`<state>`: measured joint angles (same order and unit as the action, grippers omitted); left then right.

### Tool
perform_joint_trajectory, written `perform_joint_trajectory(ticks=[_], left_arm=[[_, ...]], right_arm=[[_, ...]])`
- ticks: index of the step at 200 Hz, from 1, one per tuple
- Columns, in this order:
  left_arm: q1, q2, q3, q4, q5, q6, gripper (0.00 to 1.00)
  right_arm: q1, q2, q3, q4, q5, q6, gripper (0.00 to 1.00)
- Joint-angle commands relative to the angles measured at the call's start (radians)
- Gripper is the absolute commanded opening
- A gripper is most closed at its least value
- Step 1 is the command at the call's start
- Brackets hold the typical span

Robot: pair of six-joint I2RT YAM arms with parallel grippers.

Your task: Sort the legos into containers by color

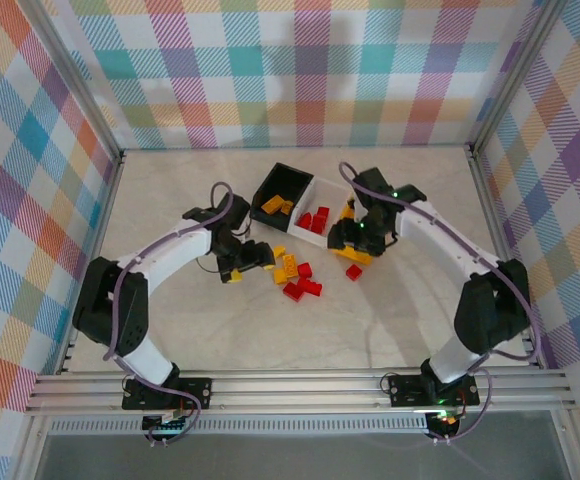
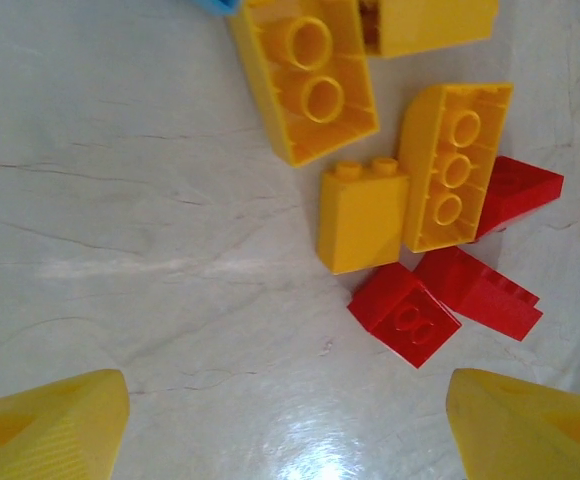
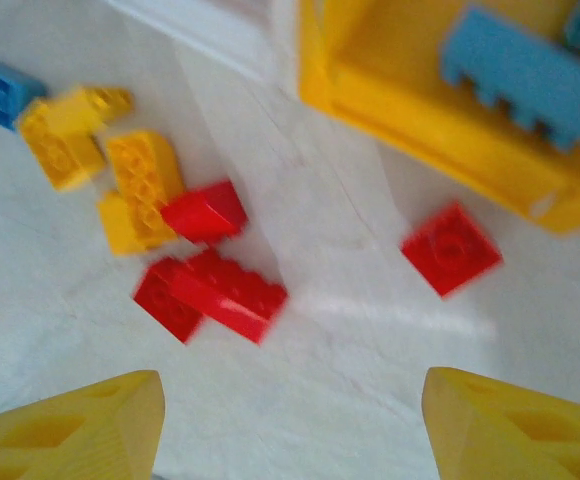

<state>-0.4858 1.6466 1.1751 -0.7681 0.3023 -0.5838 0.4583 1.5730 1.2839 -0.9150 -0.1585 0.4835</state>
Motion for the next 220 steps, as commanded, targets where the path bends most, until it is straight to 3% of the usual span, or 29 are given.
perform_joint_trajectory(ticks=[1,21,72,152,220], left_arm=[[-0.054,0.049,0.052,0.022,0.005,-0.031,0.83],[-0.096,0.089,0.094,0.023,-0.004,-0.049,0.83],[-0.141,0.128,0.18,-0.02,-0.033,-0.059,0.83],[-0.141,-0.002,0.043,-0.024,-0.075,-0.076,0.84],[-0.14,-0.005,0.04,-0.039,-0.091,-0.053,0.85]], right_arm=[[-0.002,-0.047,-0.126,0.019,-0.015,0.061,0.72],[-0.002,-0.099,-0.22,0.055,0.025,0.133,0.8],[-0.001,-0.106,-0.345,0.22,0.113,0.32,0.83],[0.004,0.029,-0.28,0.254,0.229,0.447,0.79],[0.014,0.132,-0.179,0.272,0.22,0.451,0.77]])
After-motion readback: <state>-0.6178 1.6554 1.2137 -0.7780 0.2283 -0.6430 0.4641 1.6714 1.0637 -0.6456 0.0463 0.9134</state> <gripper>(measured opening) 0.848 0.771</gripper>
